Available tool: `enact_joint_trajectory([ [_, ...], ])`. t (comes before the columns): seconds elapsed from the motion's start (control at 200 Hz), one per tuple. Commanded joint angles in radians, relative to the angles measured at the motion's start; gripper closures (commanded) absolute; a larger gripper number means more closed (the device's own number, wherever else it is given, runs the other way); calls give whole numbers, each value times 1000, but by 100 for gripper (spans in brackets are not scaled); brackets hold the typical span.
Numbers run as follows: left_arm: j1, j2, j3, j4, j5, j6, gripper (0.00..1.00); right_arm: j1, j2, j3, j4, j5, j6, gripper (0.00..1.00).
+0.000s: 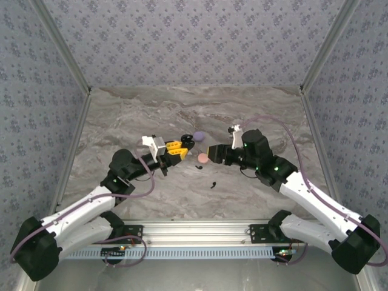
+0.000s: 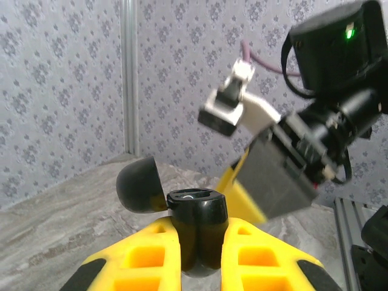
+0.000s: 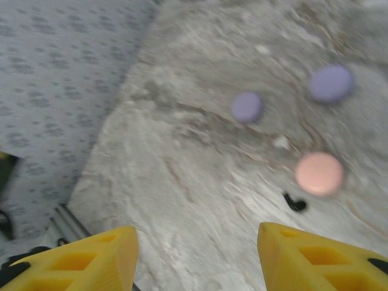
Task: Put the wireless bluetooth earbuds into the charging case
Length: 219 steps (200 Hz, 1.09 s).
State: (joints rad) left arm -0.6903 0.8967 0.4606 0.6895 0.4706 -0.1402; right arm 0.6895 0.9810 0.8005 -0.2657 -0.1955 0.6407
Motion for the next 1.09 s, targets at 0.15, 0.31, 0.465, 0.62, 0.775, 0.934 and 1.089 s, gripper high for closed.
enact_joint_trajectory([
  [0.15,-10,-39,29,25,-15,43,100,96,147,-119,-166,221,149,45],
  [0.31,-10,-37,25,17,-21,47,100,130,266,-123,-124,237,164,46],
  [0.465,-10,-39,26,9,-26,47,100,139,379,-108,-65,190,159,46],
  [0.62,-11,-39,25,0,-32,52,100,158,459,-71,-60,187,154,50],
  [0.775,-11,-42,26,-7,-35,54,100,163,494,-63,-30,171,149,54],
  [0.934,-11,-42,26,-13,-38,56,100,171,517,-46,-22,159,126,57],
  [1.089,-11,-42,26,-16,-40,56,100,180,530,-36,10,143,112,59],
])
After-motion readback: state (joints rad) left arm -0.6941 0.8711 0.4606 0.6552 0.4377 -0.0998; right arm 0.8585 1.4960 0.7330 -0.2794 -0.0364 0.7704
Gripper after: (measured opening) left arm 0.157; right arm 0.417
